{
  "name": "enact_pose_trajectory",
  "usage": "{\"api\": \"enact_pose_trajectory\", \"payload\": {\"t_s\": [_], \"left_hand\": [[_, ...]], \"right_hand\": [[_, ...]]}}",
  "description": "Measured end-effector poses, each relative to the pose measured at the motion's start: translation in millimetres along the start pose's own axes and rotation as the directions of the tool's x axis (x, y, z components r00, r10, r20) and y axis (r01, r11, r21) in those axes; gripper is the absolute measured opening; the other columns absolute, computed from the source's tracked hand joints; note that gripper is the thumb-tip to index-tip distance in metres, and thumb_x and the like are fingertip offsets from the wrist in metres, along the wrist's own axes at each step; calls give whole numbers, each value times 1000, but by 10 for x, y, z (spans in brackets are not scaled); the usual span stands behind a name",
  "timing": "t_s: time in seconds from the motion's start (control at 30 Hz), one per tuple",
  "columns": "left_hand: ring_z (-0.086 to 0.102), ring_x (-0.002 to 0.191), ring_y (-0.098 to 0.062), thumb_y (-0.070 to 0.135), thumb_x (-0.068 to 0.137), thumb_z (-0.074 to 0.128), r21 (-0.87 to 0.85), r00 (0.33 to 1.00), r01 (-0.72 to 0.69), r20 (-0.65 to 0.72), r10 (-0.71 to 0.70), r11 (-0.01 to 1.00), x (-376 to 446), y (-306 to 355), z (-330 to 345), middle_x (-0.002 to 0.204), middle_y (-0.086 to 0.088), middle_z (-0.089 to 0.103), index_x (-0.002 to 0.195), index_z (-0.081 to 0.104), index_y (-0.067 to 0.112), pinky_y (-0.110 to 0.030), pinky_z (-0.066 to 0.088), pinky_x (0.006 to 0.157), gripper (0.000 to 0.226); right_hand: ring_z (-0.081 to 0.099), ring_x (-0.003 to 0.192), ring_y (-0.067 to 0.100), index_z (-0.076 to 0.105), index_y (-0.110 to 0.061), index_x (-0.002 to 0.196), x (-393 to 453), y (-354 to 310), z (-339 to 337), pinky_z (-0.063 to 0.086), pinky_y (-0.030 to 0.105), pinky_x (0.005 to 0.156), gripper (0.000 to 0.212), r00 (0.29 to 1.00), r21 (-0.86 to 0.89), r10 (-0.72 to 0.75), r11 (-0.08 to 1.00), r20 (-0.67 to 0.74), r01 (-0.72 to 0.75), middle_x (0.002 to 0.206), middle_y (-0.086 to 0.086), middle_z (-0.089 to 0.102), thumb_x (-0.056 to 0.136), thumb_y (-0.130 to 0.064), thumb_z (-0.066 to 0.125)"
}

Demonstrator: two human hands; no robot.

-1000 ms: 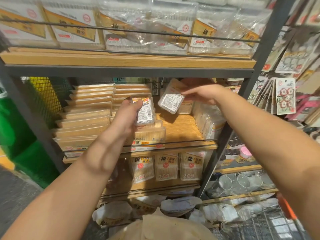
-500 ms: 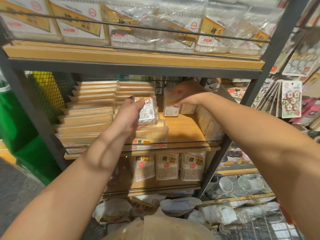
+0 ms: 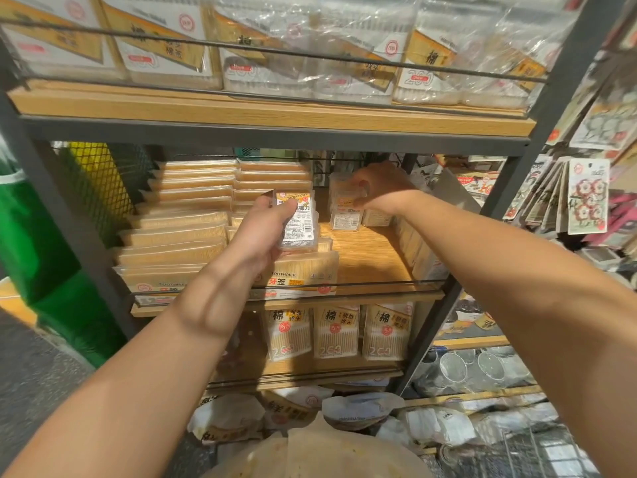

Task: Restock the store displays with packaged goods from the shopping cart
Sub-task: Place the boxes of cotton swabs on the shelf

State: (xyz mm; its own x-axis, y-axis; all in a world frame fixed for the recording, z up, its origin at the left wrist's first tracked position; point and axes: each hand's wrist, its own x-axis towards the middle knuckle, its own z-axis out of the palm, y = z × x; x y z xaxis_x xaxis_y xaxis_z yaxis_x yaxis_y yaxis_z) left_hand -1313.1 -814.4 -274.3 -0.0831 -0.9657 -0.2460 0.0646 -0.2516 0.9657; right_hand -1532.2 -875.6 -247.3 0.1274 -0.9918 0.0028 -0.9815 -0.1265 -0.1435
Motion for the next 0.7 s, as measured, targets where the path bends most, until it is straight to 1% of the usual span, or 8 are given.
{"api": "enact_pose_trajectory", "payload": {"t_s": [0.1,0.17,0.23,0.4,0.47,0.53,0.6,0.7], "left_hand": [[66,109,-35,26,100,55,20,1000,10,-2,-10,1000,2,3,-10,116,-17,68,120,50,13,-44,53,84,24],[67,104,-31,27,100,55,29,1000,7,-1,-7,1000,-15,17,-15,112,-13,69,121,49,13,-42,52,83,26],[63,109,-29,31,97,57,39,1000,4,4,-4,999,-11,12,-20,117,-10,66,128,47,12,-45,51,89,38],[64,111,-29,35,92,62,27,1000,-14,27,13,1000,-43,24,-16,122,-11,66,130,47,13,-51,50,97,46],[72,92,-21,25,95,63,0,998,-26,52,26,1000,-37,13,-15,111,-9,70,125,49,11,-40,60,77,36],[74,73,-15,14,96,60,-21,994,-16,104,18,1000,-41,3,-6,98,-6,72,117,53,11,-29,57,55,22],[73,70,-15,9,95,60,-20,989,-25,148,28,999,-71,10,9,94,-6,73,114,56,11,-27,56,53,19],[74,77,-18,9,94,61,-38,985,-35,167,41,999,-77,18,35,96,-7,74,113,60,12,-32,58,58,19]], "right_hand": [[59,115,25,59,-21,128,5,6,14,49,42,101,51,1000,-1,4,1000,-20,-4,128,2,62,81,-34,77],[59,116,24,60,-21,127,1,5,14,49,42,101,51,1000,1,1,1000,-25,-1,128,1,62,81,-34,77],[60,116,23,60,-21,127,-13,10,16,49,41,101,52,1000,-4,-2,1000,-20,2,127,1,63,81,-34,78],[58,120,25,56,-20,133,-96,22,-38,48,42,103,62,1000,17,23,1000,-21,-23,132,4,61,78,-37,80],[56,122,24,53,-18,136,-164,26,-108,47,39,103,67,999,61,38,997,-34,-36,134,3,59,79,-40,79],[55,115,19,54,-16,134,-281,47,-156,45,31,97,59,996,136,87,987,1,-86,126,-1,59,85,-45,71],[55,103,17,60,-13,122,-418,58,-148,44,28,88,52,986,150,148,976,75,-158,111,2,58,92,-54,59],[62,101,13,67,-24,111,-547,83,-124,49,31,93,31,998,385,44,921,40,-56,108,-5,66,92,-47,61]]}}
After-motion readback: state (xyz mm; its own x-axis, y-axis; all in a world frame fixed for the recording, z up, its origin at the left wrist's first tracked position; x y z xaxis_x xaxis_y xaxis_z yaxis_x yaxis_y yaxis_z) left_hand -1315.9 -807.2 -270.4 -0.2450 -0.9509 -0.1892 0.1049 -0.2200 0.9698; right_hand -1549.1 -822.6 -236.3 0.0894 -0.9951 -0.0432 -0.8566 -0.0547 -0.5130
